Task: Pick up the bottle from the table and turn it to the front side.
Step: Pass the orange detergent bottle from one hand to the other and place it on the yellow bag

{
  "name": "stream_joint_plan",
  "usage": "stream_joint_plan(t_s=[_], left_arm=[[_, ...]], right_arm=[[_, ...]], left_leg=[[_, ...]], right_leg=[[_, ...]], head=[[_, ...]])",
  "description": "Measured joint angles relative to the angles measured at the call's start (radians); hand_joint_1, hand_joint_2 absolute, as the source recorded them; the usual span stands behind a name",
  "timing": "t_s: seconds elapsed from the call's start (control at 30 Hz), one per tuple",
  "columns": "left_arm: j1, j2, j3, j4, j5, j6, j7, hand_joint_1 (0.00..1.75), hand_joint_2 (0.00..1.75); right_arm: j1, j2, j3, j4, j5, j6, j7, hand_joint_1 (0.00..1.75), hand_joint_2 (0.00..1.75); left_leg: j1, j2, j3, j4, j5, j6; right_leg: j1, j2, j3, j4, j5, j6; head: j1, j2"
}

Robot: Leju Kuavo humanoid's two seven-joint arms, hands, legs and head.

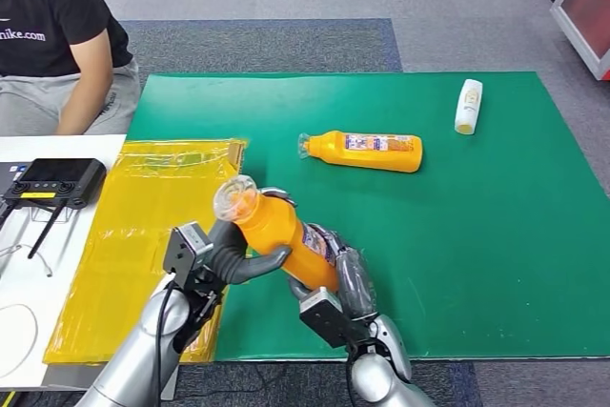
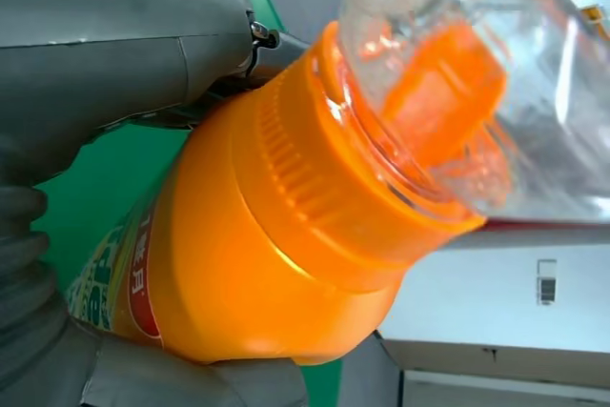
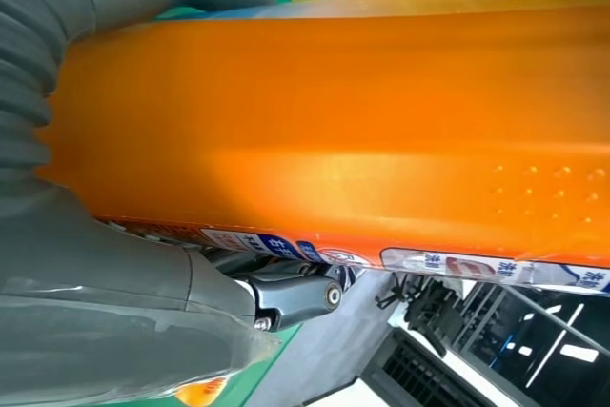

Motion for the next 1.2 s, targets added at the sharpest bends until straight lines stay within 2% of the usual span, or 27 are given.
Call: stream_joint_plan(t_s=[0.13,0.2,0.23,0.3,0.37,0.43,0.47,0.5,0.63,1.07,1.2], left_arm=[[0.01,0.003,0.011,-0.007,-0.024,0.005,-0.01,1.75,1.75],[0.015,0.003,0.014,-0.011,-0.027,0.006,-0.013,1.75,1.75],[0.018,0.003,0.016,-0.013,-0.026,0.007,-0.014,1.75,1.75],[0.022,0.003,0.02,-0.016,-0.022,0.007,-0.016,1.75,1.75],[0.027,0.003,0.024,-0.017,-0.015,0.007,-0.019,1.75,1.75],[0.032,0.003,0.031,-0.017,-0.007,0.007,-0.021,1.75,1.75],[0.035,0.002,0.036,-0.017,-0.003,0.01,-0.021,1.75,1.75],[0.037,0.003,0.042,-0.017,-0.001,0.013,-0.021,1.75,1.75],[0.046,0.008,0.073,-0.017,0.003,0.03,-0.02,1.75,1.75],[0.054,0.013,0.122,-0.049,-0.01,0.072,-0.031,1.75,1.75],[0.049,0.019,0.129,-0.062,-0.065,0.095,-0.031,1.75,1.75]], right_arm=[[0.0,0.002,0.0,0.003,0.008,-0.002,0.003,1.58,1.75],[0.0,0.002,0.0,0.005,0.011,-0.003,0.003,1.5,1.75],[0.0,0.003,0.0,0.006,0.012,-0.004,0.004,1.37,1.75],[0.0,0.005,0.0,0.008,0.014,-0.004,0.004,0.92,1.75],[0.0,0.007,0.001,0.011,0.016,-0.005,0.006,0.37,1.75],[0.001,0.009,0.001,0.013,0.018,-0.008,0.006,0.12,1.75],[0.002,0.01,0.002,0.013,0.019,-0.011,0.004,0.05,1.75],[0.002,0.012,0.002,0.012,0.019,-0.016,0.002,0.03,1.75],[0.004,0.019,0.002,0.011,0.014,-0.04,0.001,0.0,0.0],[0.01,0.035,0.002,0.009,0.013,-0.066,0.008,0.0,0.0],[0.011,0.035,0.002,0.009,0.013,-0.065,0.008,0.0,0.0]], left_leg=[[0.0,0.0,0.0,0.0,0.0,0.0],[0.0,0.0,0.0,0.0,0.0,0.0],[0.0,0.0,0.0,0.0,0.0,0.0],[0.0,0.0,0.0,0.0,0.0,0.0],[0.0,0.0,0.0,0.0,0.0,0.0],[0.0,0.0,0.0,0.0,0.0,0.0],[0.0,0.0,0.0,0.0,0.0,0.0],[0.0,0.0,0.0,0.0,0.0,0.0],[0.0,0.0,0.0,0.0,0.0,-0.001],[0.0,0.0,0.0,0.0,0.001,-0.001],[0.0,0.0,0.0,0.0,0.001,-0.001]], right_leg=[[0.0,0.0,0.0,0.0,0.0,0.0],[0.0,0.0,0.0,0.0,0.0,0.0],[0.0,0.0,0.0,0.0,0.0,0.0],[0.0,0.0,0.0,0.0,0.0,0.0],[0.0,0.0,0.0,0.0,0.0,0.0],[0.0,0.0,0.0,0.0,0.0,0.0],[0.0,0.0,0.0,0.0,0.0,0.0],[0.0,0.0,0.0,0.0,0.0,0.0],[0.0,0.0,-0.001,0.0,0.0,0.0],[0.0,0.0,-0.001,0.0,0.0,0.0],[0.0,0.0,-0.001,0.0,0.0,-0.001]], head=[[0.0,0.0],[0.0,0.0],[0.0,0.0],[0.0,0.0],[0.0,0.0],[0.0,0.0],[0.0,0.0],[0.0,0.0],[0.0,0.0],[0.0,0.0],[0.0,0.0]])
